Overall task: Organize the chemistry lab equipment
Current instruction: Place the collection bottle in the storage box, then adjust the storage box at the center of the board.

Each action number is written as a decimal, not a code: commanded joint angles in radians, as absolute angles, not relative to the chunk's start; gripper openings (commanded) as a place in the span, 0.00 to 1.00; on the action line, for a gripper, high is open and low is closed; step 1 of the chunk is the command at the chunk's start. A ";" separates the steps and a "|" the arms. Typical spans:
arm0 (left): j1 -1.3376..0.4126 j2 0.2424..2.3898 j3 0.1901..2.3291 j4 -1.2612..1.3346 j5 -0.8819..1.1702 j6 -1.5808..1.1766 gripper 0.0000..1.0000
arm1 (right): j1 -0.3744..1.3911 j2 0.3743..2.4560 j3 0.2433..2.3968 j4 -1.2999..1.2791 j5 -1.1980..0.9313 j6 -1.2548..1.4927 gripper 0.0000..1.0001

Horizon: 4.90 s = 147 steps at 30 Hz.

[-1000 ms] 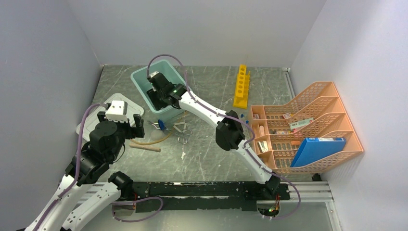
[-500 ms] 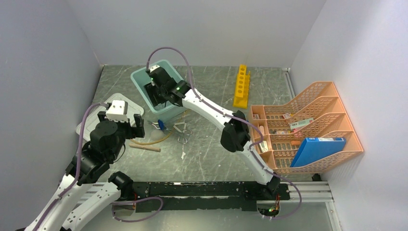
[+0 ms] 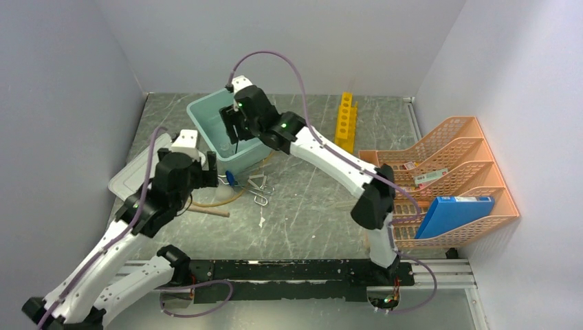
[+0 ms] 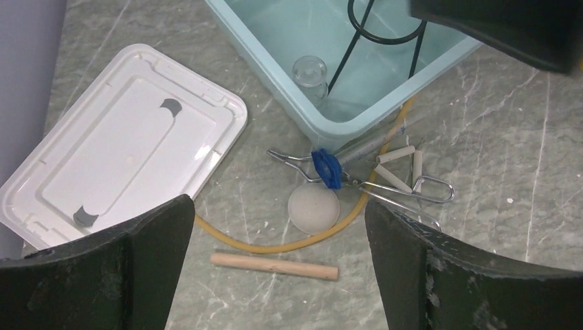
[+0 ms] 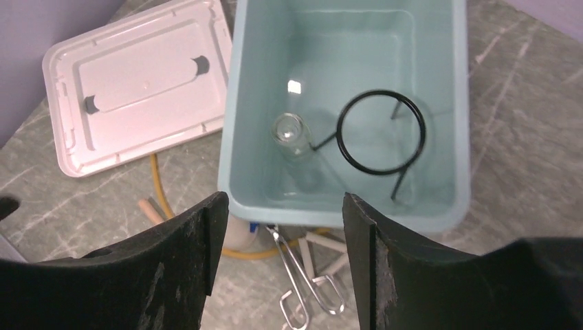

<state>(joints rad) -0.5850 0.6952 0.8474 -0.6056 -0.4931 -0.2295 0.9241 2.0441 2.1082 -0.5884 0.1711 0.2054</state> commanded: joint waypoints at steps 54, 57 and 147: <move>-0.242 1.567 1.156 -0.373 -0.168 -0.378 0.25 | 0.899 1.180 1.070 -0.348 0.188 0.345 0.66; -0.242 1.558 1.134 -0.373 -0.158 -0.378 0.20 | 0.899 1.184 1.074 -0.350 0.184 0.343 0.66; -0.133 1.671 1.333 -0.400 0.106 -0.386 0.05 | 0.898 1.073 0.977 -0.410 0.218 0.371 0.66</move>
